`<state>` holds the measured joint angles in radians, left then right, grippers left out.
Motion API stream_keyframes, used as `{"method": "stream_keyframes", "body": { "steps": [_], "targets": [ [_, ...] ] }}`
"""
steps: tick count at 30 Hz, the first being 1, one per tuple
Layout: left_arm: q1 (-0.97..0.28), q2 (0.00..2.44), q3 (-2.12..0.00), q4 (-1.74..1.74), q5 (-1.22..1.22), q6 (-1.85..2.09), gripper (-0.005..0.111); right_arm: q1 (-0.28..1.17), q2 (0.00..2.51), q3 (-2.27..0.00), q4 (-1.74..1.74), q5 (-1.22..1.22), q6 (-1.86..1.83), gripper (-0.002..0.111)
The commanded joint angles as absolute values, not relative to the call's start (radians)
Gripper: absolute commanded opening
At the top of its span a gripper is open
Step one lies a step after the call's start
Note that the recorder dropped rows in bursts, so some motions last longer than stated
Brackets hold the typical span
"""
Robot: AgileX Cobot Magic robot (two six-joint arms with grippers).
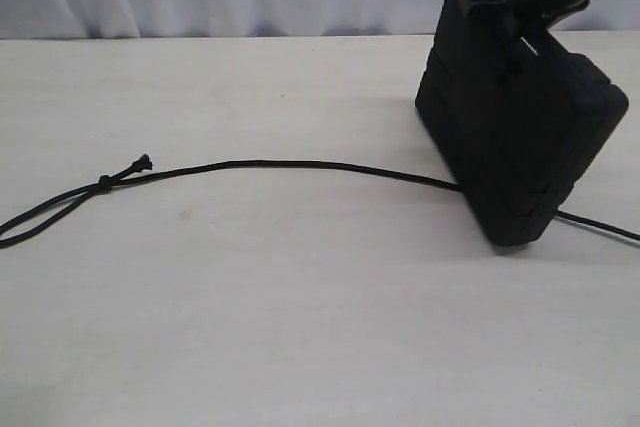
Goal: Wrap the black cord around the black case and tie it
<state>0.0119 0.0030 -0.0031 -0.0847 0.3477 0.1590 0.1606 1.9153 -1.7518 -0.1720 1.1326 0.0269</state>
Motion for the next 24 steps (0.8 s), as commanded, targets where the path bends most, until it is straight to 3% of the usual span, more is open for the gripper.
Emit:
{"method": "stream_keyframes", "body": {
  "steps": [1,24],
  "targets": [
    [0.008,0.000,0.000,-0.089,0.332,0.157,0.000,0.144,1.942,-1.706,-0.161,1.204,-0.027,0.004],
    [0.008,0.000,0.000,-0.089,0.332,0.157,0.000,0.146,1.942,-1.706,-0.070,1.201,-0.068,0.004]
  ]
}}
